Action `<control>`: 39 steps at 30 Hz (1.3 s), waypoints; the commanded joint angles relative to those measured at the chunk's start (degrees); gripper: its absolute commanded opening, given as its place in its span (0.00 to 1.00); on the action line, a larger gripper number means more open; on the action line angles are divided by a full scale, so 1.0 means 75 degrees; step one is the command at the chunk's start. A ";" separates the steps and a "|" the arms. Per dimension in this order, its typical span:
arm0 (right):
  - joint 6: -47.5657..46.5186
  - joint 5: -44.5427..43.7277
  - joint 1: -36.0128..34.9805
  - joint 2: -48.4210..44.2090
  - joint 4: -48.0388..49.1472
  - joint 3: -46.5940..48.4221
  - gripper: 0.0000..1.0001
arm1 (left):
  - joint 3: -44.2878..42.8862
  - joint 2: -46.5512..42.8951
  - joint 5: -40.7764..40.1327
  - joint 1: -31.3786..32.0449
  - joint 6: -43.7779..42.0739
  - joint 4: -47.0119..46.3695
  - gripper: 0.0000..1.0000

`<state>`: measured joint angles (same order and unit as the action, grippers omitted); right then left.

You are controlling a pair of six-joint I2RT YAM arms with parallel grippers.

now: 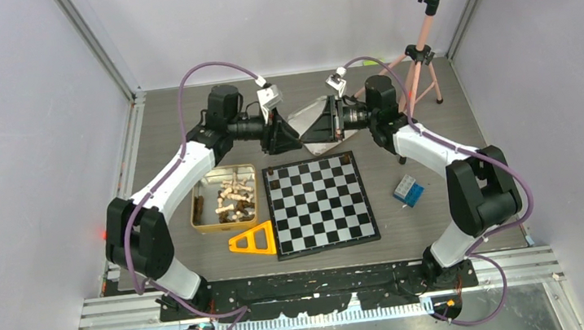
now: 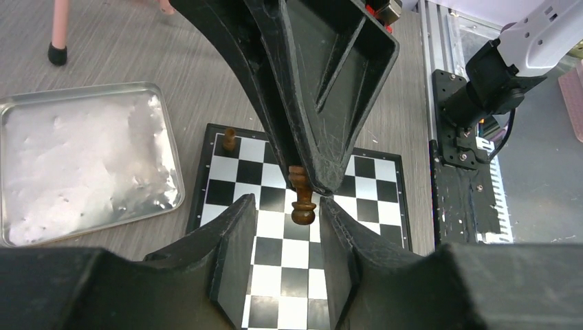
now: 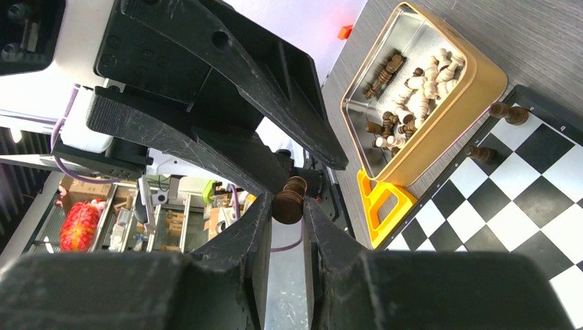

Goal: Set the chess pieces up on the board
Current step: Place the chess piece on the chessboard.

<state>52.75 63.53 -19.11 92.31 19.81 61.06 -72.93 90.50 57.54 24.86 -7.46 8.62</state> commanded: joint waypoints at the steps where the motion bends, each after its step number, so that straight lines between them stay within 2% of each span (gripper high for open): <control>1: 0.0054 0.0122 0.0000 0.0014 0.0414 0.0010 0.01 | -0.0069 -0.0233 -0.0011 0.0037 0.0160 -0.0566 0.40; 7: 0.0010 0.0117 0.0006 0.0054 0.0370 0.0015 0.01 | -0.0049 -0.0208 0.0027 0.0083 0.0183 -0.0556 0.29; 11: -0.0099 0.0092 0.0010 0.0033 0.0240 0.0013 0.01 | -0.0063 -0.0204 0.0119 0.0106 0.0194 -0.0490 0.14; 12: -0.0132 0.0083 0.0019 0.0020 0.0200 0.0021 0.03 | -0.0082 -0.0213 0.0131 0.0107 0.0176 -0.0411 0.09; 14: -0.0445 0.0018 0.0114 -0.0036 -0.0104 0.0066 0.14 | -0.0191 -0.0245 0.0120 0.0107 -0.0137 0.0087 0.00; 16: -0.0838 -0.0085 0.0336 -0.0113 -0.0636 0.0162 0.24 | -0.0369 -0.0308 -0.0039 0.0107 -0.0766 0.1037 0.00; 18: -0.1365 -0.0228 0.0642 -0.0230 -0.1222 0.0259 0.44 | -0.0503 -0.0390 -0.0322 0.0107 -0.1629 0.2132 0.00; 22: -0.2477 -0.0407 0.1317 -0.0541 -0.2427 0.0399 0.59 | -0.0759 -0.0401 -0.1453 0.0132 -0.3162 0.4311 0.00; 25: -0.3210 -0.0492 0.1822 -0.0773 -0.3347 0.0364 0.62 | -0.1024 -0.0129 -0.2930 0.0337 -0.3856 0.5308 0.00; 30: -0.4306 -0.0723 0.2383 -0.1242 -0.4104 0.0127 0.63 | -0.2080 0.1017 -0.5480 0.1182 -0.4017 0.6739 0.01; 36: -0.5074 -0.0893 0.2741 -0.1662 -0.4676 -0.0247 0.62 | -0.3592 0.2499 -0.7121 0.2083 -0.3859 0.7858 0.06; 39: -0.5402 -0.0930 0.2840 -0.1838 -0.4862 -0.0437 0.62 | -0.4383 0.3216 -0.7600 0.2427 -0.3905 0.8515 0.08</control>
<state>18.24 57.67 0.89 81.30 -13.23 59.29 -98.56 110.56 10.33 40.25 -35.31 62.37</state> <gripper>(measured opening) 0.623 0.082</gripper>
